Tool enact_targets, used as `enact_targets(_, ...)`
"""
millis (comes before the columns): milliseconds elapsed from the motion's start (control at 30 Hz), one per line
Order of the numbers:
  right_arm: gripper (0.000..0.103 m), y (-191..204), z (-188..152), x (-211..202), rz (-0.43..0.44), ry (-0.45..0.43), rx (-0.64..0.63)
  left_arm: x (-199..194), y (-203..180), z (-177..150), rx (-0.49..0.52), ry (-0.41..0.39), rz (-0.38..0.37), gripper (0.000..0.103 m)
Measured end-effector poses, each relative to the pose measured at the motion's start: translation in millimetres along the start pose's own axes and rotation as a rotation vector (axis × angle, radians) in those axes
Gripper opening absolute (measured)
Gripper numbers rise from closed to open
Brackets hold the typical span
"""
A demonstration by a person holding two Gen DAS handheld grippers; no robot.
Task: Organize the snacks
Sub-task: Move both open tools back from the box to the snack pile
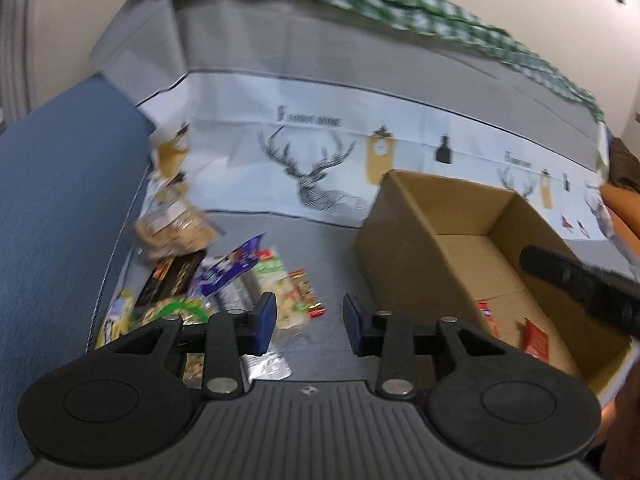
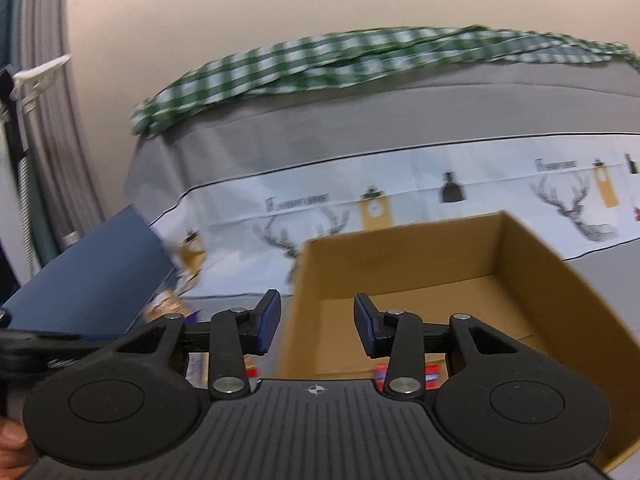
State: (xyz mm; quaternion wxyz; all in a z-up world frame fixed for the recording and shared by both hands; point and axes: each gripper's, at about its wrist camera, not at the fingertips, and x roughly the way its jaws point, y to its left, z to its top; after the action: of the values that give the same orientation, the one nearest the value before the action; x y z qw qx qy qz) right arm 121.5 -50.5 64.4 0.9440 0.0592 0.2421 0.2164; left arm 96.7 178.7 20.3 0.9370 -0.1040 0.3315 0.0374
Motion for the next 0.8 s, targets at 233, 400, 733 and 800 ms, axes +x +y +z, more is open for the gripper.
enact_targets(233, 0.043, 51, -16, 14, 0.097, 0.028, -0.109, 12, 35, 2, -0.164, 0.056, 0.064, 0.042)
enact_targets(400, 0.043, 73, -28, 26, 0.155, 0.051, -0.157, 19, 58, 2, -0.230, 0.093, 0.118, 0.043)
enact_targets(733, 0.043, 89, -52, 57, 0.212, 0.117, -0.161, 23, 86, 2, -0.272, 0.102, 0.199, 0.050)
enact_targets(800, 0.043, 96, -58, 68, 0.210, 0.136, -0.180, 24, 91, 1, -0.295, 0.105, 0.201, 0.050)
